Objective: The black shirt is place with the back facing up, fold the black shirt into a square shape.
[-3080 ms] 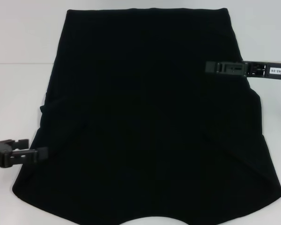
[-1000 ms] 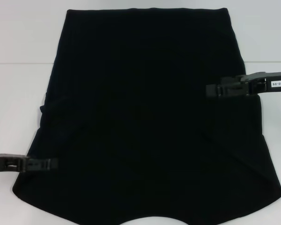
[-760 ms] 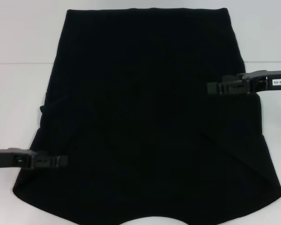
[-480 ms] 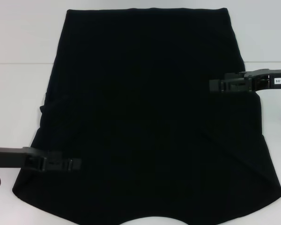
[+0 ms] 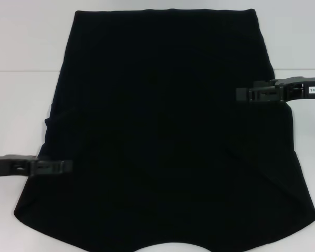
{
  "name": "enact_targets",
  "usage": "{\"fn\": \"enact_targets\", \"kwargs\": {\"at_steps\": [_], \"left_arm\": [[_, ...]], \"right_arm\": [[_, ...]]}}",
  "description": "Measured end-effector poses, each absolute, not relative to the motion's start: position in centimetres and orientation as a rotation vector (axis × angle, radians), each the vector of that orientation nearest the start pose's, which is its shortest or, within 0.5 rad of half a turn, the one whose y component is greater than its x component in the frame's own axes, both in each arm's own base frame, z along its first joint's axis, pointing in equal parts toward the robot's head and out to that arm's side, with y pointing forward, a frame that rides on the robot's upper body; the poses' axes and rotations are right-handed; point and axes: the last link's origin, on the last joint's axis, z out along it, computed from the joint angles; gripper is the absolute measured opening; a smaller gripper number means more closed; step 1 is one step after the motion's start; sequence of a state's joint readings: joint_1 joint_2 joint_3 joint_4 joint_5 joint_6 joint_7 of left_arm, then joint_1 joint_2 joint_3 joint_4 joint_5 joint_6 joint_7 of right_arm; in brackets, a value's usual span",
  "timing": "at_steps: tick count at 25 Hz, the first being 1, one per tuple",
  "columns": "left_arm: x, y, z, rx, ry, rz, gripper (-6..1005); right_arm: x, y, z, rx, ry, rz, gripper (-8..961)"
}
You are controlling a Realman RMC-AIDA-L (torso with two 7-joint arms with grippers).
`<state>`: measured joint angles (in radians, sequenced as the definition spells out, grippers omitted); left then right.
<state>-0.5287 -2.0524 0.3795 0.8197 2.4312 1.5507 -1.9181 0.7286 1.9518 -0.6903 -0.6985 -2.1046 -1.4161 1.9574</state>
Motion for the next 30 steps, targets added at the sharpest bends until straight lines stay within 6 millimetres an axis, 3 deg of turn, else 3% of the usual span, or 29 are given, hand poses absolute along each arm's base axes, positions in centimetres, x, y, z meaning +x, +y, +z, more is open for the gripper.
{"fn": "enact_targets", "kwargs": {"at_steps": [6,13,30], "left_arm": [[-34.2,30.3,7.2,-2.298,-1.495,-0.334,948],[-35.4,28.1,7.9,-2.255,-1.581,-0.314,948],[-36.4,27.6,7.4,-2.235,-1.611,-0.234,948]], "right_arm": [[22.9,41.1,5.6,-2.536,1.070,0.551,929],[22.7,41.3,5.7,-2.535,1.061,0.553,929],[22.6,41.4,5.9,-2.536,1.048,0.551,930]]}}
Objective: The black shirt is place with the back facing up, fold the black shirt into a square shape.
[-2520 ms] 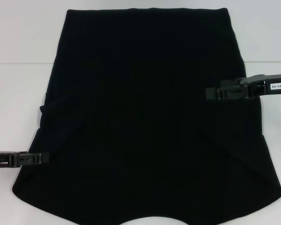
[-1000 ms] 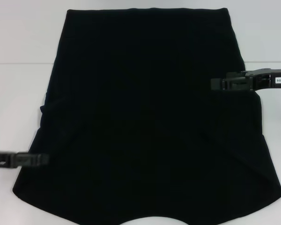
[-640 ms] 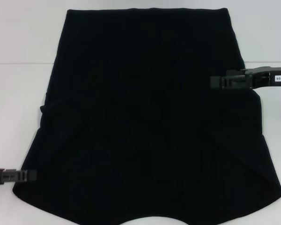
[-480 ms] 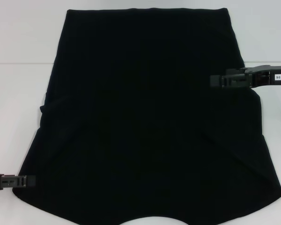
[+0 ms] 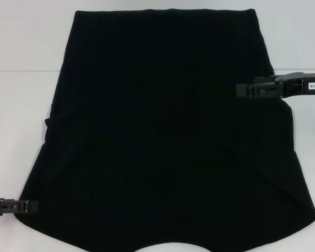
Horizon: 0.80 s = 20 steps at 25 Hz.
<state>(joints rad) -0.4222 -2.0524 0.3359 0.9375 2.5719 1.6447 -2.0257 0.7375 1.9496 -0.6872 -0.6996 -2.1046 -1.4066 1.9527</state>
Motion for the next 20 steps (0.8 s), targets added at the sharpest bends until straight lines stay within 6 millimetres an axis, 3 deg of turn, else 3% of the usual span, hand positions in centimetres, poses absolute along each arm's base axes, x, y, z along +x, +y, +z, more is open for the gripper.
{"fn": "enact_targets", "kwargs": {"at_steps": [20], "left_arm": [[-35.0,27.9,6.1,-2.368,-1.597,-0.230,947]], "right_arm": [[22.6,41.5,6.0,-2.532,1.049,0.558,930]]}}
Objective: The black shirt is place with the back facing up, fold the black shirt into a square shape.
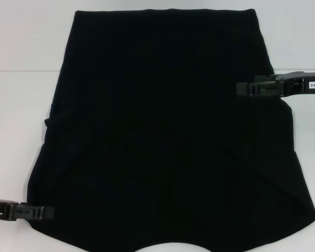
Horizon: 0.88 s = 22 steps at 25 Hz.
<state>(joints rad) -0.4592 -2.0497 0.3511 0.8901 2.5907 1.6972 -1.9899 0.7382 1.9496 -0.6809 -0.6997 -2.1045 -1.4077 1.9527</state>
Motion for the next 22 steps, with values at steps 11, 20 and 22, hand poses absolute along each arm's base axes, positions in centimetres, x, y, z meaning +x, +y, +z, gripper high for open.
{"fn": "enact_targets", "kwargs": {"at_steps": [11,20,22], "left_arm": [[-35.0,28.3,7.1,-2.351,-1.575,-0.206,947],[-35.8,28.5,8.0,-2.283,-1.582,-0.137,947],[-35.7,28.6,7.8,-2.288,-1.583,-0.131,947]], "right_arm": [[22.7,41.4,6.2,-2.523,1.041,0.575,929],[22.8,41.4,6.2,-2.522,1.041,0.576,930],[22.7,41.4,6.2,-2.522,1.040,0.576,930]]}}
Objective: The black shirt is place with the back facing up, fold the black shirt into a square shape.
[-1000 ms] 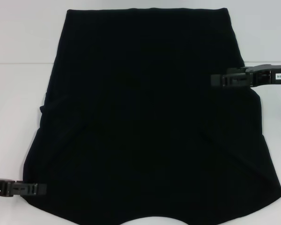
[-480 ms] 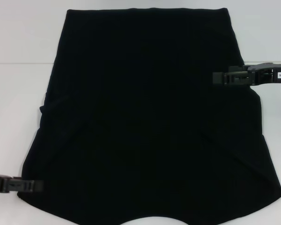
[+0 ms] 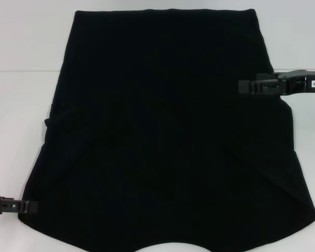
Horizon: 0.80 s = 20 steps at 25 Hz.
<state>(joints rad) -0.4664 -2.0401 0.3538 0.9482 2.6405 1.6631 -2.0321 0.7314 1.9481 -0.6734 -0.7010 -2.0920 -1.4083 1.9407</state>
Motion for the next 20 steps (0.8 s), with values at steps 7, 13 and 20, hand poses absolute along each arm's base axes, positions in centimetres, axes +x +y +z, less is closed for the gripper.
{"fn": "enact_targets", "kwargs": {"at_steps": [7,13,20], "left_arm": [[-35.5,28.6,7.4,-2.315,-1.579,-0.117,947],[-35.3,28.7,6.9,-2.337,-1.577,-0.099,947],[-34.9,28.7,6.5,-2.378,-1.573,-0.079,948]], "right_arm": [[22.5,41.5,6.2,-2.525,1.034,0.578,929],[22.5,41.5,6.3,-2.524,1.034,0.576,930],[22.5,41.6,6.5,-2.517,1.033,0.592,929]]}}
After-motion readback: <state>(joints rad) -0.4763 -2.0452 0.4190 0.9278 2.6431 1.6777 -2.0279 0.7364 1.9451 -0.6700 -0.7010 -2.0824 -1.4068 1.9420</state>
